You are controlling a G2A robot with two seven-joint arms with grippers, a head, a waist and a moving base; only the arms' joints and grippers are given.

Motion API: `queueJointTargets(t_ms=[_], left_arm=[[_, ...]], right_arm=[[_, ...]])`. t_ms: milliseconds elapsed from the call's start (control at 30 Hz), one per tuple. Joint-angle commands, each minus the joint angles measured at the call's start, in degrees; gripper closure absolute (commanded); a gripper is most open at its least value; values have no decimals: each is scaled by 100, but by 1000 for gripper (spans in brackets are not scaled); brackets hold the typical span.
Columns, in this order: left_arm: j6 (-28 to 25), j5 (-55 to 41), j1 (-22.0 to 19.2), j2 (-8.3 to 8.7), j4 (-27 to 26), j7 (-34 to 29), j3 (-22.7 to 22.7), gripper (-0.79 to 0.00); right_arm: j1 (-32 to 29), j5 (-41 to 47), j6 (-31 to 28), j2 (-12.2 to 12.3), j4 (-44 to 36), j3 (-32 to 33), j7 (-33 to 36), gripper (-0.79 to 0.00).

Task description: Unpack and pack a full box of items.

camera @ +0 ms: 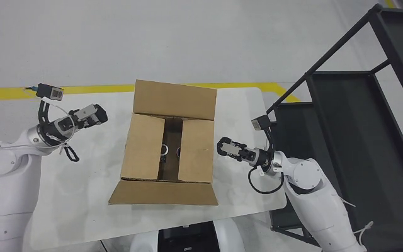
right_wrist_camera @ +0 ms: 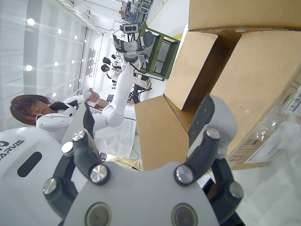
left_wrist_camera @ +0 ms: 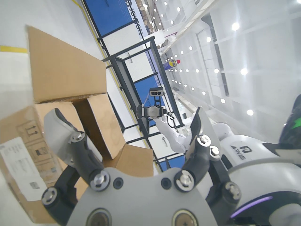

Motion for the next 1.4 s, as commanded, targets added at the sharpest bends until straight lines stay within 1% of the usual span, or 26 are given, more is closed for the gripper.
queueJointTargets(t_ms=[0,67,100,200,333,467,533,633,667,800,1200,1233,1267,1333,1367], left_arm=[[-212,121,-222,-24,286,84,137,-785],[-433,342,-553,-62,646,224,339,-785],[-552,281,-700,-99,780,218,501,-785],[-679,233,-1153,-201,1322,120,962,-785],[-975,-5,-1653,-332,1963,-57,1403,-785],[-1007,-63,-2048,-398,2431,-25,1658,-785],[-1004,-106,-2196,-416,2572,-29,1777,-785],[-867,-246,-2382,-440,2805,-166,1975,-785],[-827,-248,-2427,-444,2874,-206,2018,-785],[-827,-248,-2427,-444,2874,-206,2018,-785],[-827,-248,-2427,-444,2874,-206,2018,-785],[-817,-205,-2415,-441,2886,-151,2015,-785],[-821,35,-2392,-430,2875,62,2012,-785],[-1070,639,-2371,-409,2822,589,1991,-785],[-1003,710,-2338,-425,2819,708,2042,-785]], right_arm=[[0,0,0,0,0,0,0,-785],[0,0,0,0,0,0,0,-785],[0,0,0,0,0,0,0,-785],[0,0,0,0,0,0,0,-785],[1,-243,125,-13,-68,-379,106,-785],[108,-296,225,-26,52,-789,402,-785],[188,-355,253,-26,158,-911,508,-785],[284,-313,326,-25,289,-1036,616,-785],[303,-278,363,-24,317,-1058,632,-785],[352,-56,452,-23,404,-1110,616,-785],[360,-49,456,-23,410,-1113,614,-785],[360,-49,456,-23,410,-1113,614,-785],[360,-49,456,-23,410,-1113,614,-785],[360,-49,456,-23,410,-1113,614,-785],[352,-64,481,-25,396,-1130,573,-785]])
